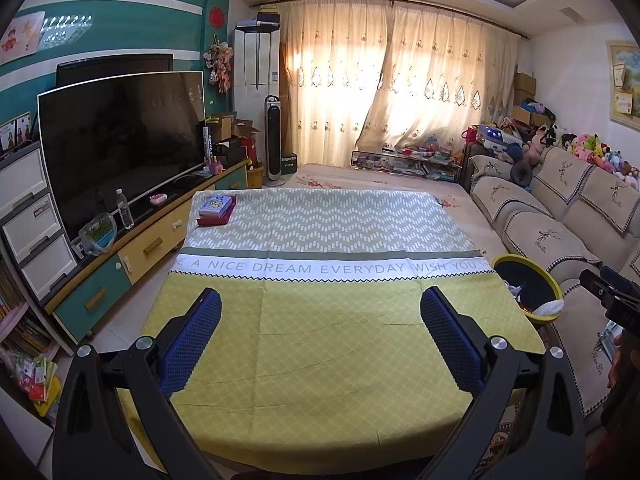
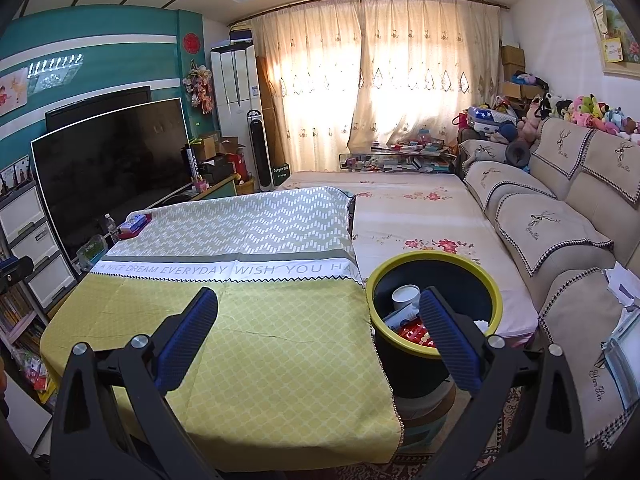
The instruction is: Collect trash
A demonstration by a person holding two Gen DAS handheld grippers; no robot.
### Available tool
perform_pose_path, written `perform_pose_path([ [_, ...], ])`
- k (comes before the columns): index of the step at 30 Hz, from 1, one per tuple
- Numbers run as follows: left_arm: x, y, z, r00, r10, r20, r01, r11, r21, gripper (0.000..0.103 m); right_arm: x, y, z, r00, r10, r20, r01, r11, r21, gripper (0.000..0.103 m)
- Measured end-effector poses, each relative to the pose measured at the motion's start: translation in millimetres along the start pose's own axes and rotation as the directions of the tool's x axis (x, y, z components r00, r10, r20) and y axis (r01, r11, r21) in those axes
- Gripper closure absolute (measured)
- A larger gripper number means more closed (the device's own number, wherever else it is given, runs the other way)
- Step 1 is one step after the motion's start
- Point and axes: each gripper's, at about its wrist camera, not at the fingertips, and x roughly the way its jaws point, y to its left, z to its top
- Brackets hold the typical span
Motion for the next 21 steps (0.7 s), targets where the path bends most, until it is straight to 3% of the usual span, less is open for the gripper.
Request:
perform_pose_path([
  [21, 9.0, 0.4, -4.8, 1.0, -0.004, -0.021, 0.004, 1.0, -0.001, 0.005, 5.2, 0.7, -3.2, 1.0, 0.002, -0.006, -0.002, 1.0, 0.0, 0.007],
])
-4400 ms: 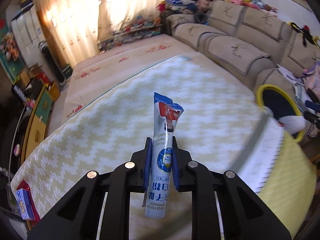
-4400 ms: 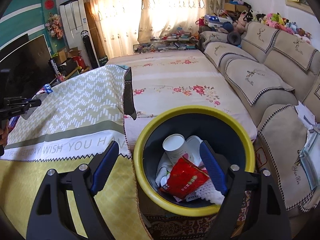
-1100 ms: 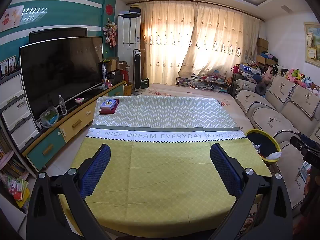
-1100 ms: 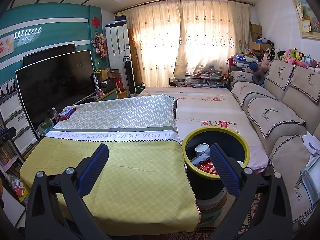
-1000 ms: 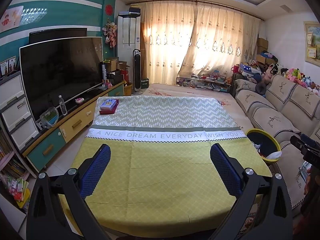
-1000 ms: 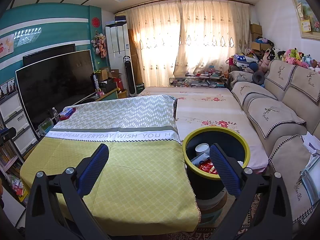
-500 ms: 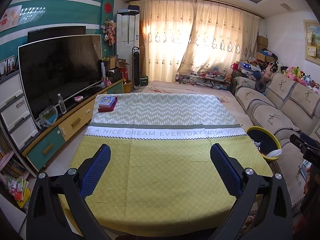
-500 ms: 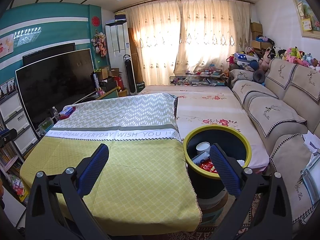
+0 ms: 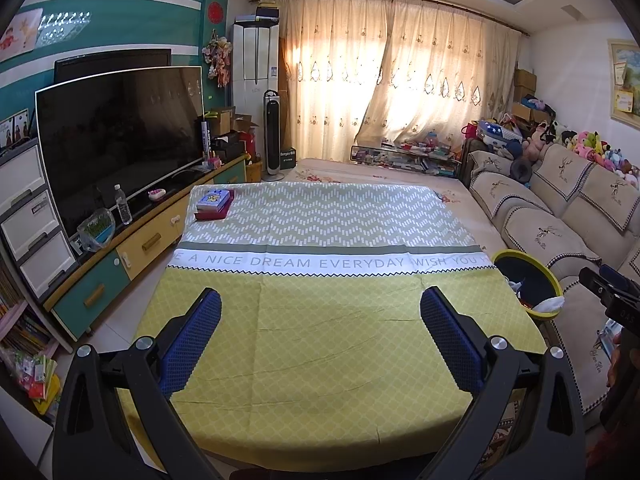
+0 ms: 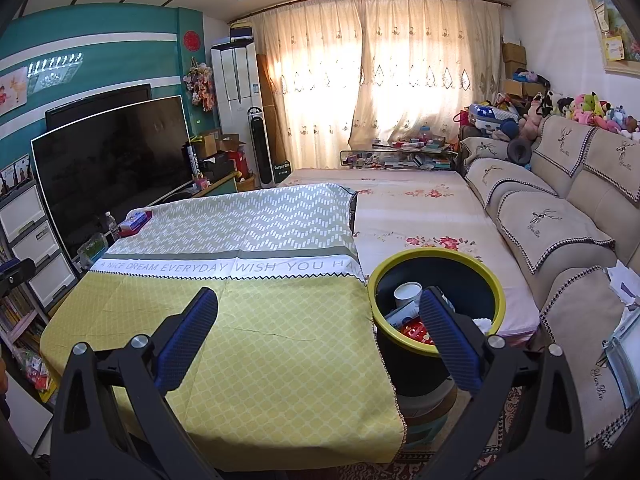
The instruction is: Collect trash
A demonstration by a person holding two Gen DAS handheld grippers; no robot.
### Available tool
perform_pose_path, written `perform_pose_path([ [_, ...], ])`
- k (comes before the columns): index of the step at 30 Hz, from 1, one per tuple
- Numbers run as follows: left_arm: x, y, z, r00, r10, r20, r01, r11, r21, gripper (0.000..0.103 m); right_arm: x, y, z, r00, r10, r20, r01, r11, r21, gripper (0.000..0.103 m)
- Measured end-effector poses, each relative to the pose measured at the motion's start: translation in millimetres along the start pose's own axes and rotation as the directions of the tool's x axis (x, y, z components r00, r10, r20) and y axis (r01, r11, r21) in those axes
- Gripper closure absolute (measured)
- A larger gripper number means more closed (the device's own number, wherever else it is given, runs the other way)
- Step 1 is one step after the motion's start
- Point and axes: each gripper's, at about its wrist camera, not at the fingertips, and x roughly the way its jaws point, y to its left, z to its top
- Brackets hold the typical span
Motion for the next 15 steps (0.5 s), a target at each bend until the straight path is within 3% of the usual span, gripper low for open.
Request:
perform_pose_path([
  [15, 3.6, -3.1, -0.7, 1.0, -0.006, -0.008, 0.006, 1.0, 0.001, 0.005, 3.1, 1.2, -5.3, 1.0, 0.001, -0.007, -0.001, 1.0, 0.001, 0.007],
])
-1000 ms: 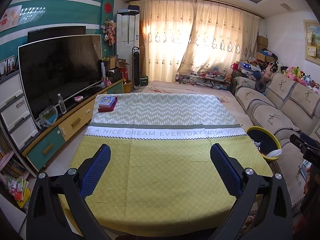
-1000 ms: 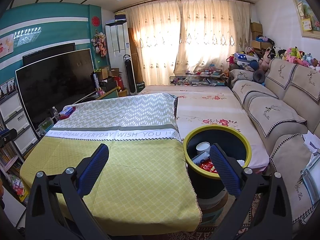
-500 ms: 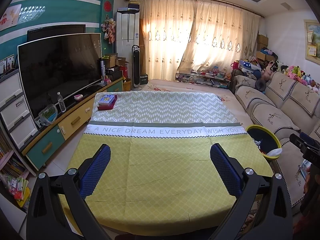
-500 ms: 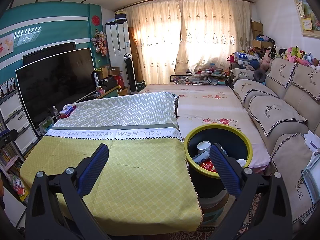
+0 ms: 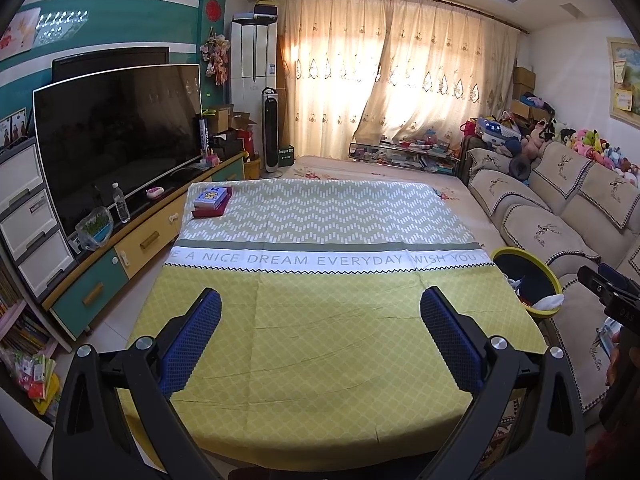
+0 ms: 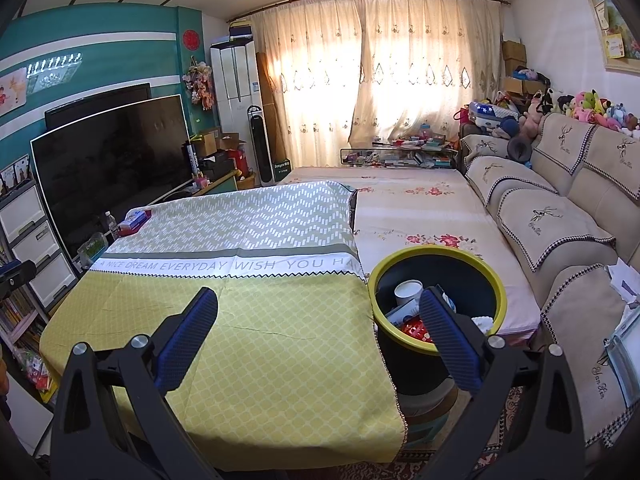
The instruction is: Collect trash
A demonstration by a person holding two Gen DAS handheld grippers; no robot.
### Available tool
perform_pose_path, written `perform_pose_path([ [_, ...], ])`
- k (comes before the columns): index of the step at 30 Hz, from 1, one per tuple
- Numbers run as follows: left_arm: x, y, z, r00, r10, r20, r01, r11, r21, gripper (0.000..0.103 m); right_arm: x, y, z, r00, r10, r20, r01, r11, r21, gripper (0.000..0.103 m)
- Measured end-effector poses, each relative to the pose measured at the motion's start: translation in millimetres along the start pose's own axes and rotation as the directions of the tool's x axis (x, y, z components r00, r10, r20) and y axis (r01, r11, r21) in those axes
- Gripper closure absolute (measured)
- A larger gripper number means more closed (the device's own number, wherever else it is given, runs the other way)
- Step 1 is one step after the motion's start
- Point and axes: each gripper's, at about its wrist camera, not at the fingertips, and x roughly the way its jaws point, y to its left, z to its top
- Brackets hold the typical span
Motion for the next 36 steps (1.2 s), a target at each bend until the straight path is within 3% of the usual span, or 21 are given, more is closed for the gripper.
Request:
perform_pose_path([
  [27, 7, 1, 0, 1.0, -0.003, -0.013, 0.003, 1.0, -0.002, 0.005, 4, 1, 0, 1.0, 0.005, -0.019, -0.005, 1.0, 0.0, 0.007],
  [36, 21, 3, -4, 0.999, -0.02, -0.049, 0.019, 1.0, -0.023, 0.005, 12, 4, 2, 0.999, 0.008, -0.042, -0.009, 1.0, -0.004, 0.007],
])
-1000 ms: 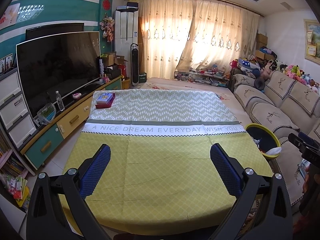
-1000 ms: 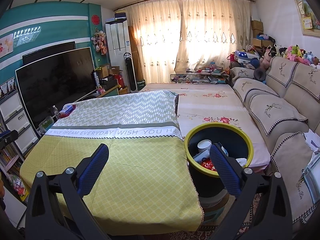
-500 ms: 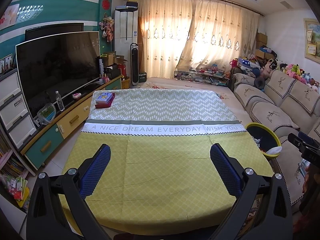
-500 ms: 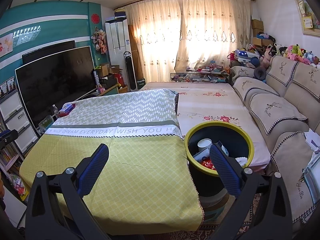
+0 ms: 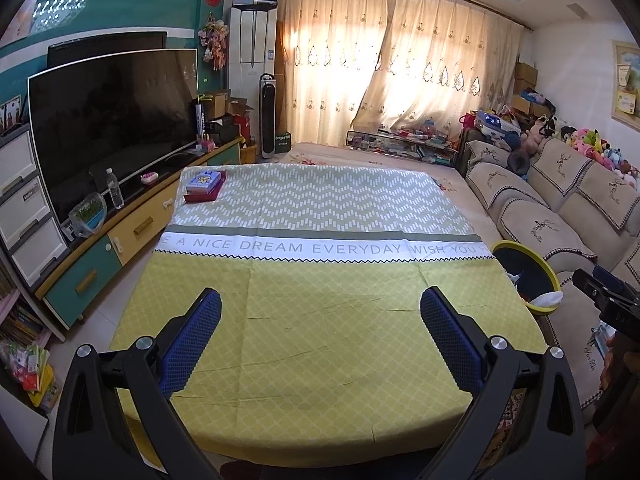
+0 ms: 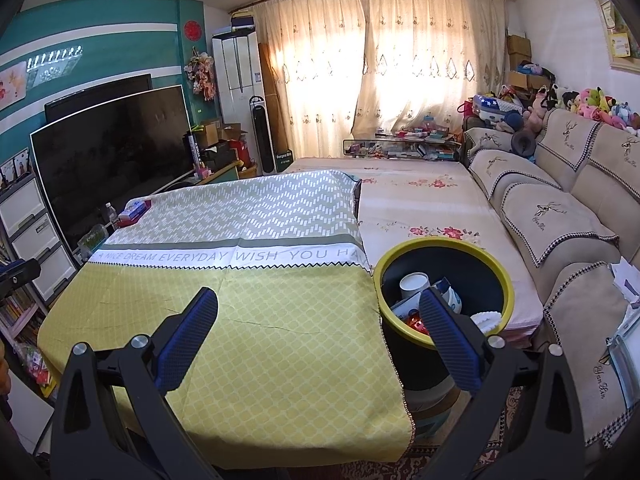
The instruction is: Collect trash
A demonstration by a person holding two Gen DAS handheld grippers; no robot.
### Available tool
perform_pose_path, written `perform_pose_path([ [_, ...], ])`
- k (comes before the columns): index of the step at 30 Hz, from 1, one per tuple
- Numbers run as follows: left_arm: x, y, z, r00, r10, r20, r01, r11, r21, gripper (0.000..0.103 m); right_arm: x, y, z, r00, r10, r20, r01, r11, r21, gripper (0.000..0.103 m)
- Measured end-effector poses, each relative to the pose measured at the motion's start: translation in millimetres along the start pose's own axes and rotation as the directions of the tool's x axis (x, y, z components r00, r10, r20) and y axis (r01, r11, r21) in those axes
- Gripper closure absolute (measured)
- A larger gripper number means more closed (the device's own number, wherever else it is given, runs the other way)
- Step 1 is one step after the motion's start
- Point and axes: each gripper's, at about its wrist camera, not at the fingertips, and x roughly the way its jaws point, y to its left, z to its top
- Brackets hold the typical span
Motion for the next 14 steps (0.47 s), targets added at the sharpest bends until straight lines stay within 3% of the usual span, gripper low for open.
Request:
perform_pose_path([
  [3, 4, -2, 0, 1.0, 0.001, 0.014, -0.001, 1.0, 0.009, 0.005, 5, 1, -1, 1.0, 0.002, -0.013, -0.002, 1.0, -0.001, 0.007],
  [8, 24, 1, 4, 0.999, 0.01, -0.033, -0.01, 1.0, -0.002, 0.005, 20, 6, 5, 0.999, 0.015, -0.034, -0.015, 1.0, -0.013, 0.007],
  [14, 84, 28, 27, 0.995, 0.026, -0.095, -0.03, 0.999, -0.035, 0.005, 71, 27, 33, 0.994, 0.056, -0.093, -0.062, 0.996, -0.068, 0.007],
])
